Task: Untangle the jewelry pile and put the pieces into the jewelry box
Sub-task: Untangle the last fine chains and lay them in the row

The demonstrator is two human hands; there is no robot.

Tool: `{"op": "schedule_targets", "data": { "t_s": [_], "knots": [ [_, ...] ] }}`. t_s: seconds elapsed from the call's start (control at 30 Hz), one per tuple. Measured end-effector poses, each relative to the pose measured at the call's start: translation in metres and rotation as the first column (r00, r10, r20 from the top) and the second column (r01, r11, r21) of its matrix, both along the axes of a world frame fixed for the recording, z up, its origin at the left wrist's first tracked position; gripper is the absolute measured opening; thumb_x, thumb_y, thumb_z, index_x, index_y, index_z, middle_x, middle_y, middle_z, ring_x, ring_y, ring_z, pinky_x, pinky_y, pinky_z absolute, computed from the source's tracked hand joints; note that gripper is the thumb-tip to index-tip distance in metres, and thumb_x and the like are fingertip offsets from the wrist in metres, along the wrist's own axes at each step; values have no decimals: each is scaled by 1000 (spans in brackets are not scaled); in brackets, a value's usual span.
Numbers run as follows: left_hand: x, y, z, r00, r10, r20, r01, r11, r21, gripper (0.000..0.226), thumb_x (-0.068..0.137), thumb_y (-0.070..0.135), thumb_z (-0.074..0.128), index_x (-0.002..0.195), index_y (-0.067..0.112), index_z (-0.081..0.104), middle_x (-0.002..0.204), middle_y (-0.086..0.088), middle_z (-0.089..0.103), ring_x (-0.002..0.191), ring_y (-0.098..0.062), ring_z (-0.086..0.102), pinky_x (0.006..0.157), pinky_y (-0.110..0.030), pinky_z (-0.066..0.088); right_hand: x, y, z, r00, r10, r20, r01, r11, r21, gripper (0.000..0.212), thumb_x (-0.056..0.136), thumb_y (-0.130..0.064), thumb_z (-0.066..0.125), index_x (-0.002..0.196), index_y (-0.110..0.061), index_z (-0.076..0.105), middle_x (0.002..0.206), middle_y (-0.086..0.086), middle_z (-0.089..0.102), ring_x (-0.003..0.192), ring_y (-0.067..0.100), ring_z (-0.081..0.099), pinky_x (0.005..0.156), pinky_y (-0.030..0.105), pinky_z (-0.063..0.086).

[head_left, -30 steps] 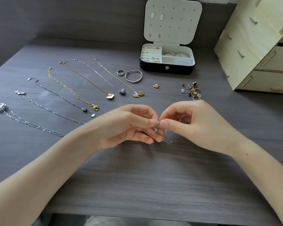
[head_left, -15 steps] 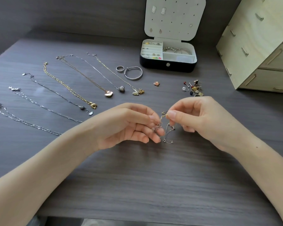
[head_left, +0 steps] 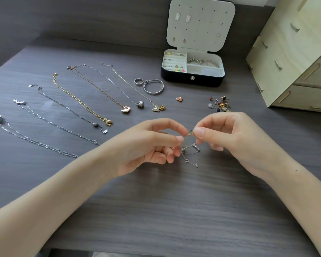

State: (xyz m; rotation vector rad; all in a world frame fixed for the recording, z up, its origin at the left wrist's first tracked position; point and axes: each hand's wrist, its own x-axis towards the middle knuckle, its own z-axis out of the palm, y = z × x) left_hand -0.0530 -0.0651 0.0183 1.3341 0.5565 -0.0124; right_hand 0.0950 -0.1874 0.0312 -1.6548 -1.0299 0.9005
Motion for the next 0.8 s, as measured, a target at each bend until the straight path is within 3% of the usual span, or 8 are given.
{"op": "schedule_targets", "data": {
  "t_s": [0.1, 0.17, 0.27, 0.33, 0.47, 0.63, 0.8],
  "knots": [
    [0, -4, -1, 1000, 8, 8, -8, 996, 92, 14, 88, 13, 62, 100, 14, 69, 59, 2, 51, 59, -15, 45, 53, -18, 37, -2, 0, 0, 1000, 22, -21, -21, 998, 54, 12, 73, -21, 67, 75, -10, 68, 62, -4, 65, 51, 0, 54, 52, 8, 38],
    [0, -6, -2, 1000, 19, 7, -20, 990, 138, 14, 87, 15, 63, 97, 10, 71, 57, 3, 49, 56, -13, 43, 49, -16, 34, -2, -1, -2, 999, 39, 17, -40, 996, 85, 13, 71, -24, 67, 75, -12, 69, 67, -4, 69, 60, 2, 60, 57, 12, 45],
    [1, -9, -5, 998, 55, 11, -56, 985, 165, 19, 84, 19, 66, 92, 2, 70, 55, 4, 49, 53, -12, 41, 44, -14, 30, -2, -2, -7, 990, 31, 135, -50, 989, 140, 5, 76, -21, 69, 74, -17, 70, 70, -5, 71, 66, 10, 63, 65, 24, 50],
    [1, -9, -5, 997, 70, 10, -71, 982, 173, 20, 83, 21, 68, 89, 2, 70, 55, 4, 49, 52, -13, 41, 45, -15, 30, -3, -2, -12, 958, -1, 286, -57, 980, 193, 6, 81, -16, 72, 75, -18, 70, 72, -5, 69, 67, 11, 62, 64, 25, 49],
    [1, -9, -6, 997, 74, 15, -75, 982, 171, 19, 77, 25, 75, 82, 7, 72, 55, 4, 50, 52, -12, 42, 44, -15, 30, -3, 1, -24, 772, -88, 629, -156, 934, 322, 13, 84, -20, 66, 76, -11, 70, 71, -6, 63, 65, 8, 53, 60, 18, 40],
    [0, -11, -8, 996, 84, 25, -87, 977, 196, 11, 86, 15, 65, 83, 8, 73, 51, 5, 52, 47, -8, 42, 43, -13, 30, -3, 4, -34, 475, -253, 843, -306, 851, 427, 18, 88, -8, 62, 73, 1, 68, 70, 9, 64, 60, 29, 56, 57, 38, 45],
    [0, -9, -7, 994, 110, 26, -113, 983, 142, 10, 84, 13, 66, 82, 6, 73, 55, 1, 51, 51, -12, 42, 43, -14, 30, 7, 7, -37, 436, -336, 835, -87, 908, 411, 10, 81, -7, 67, 71, -4, 67, 70, 5, 63, 63, 23, 54, 65, 25, 40]
  ]
}}
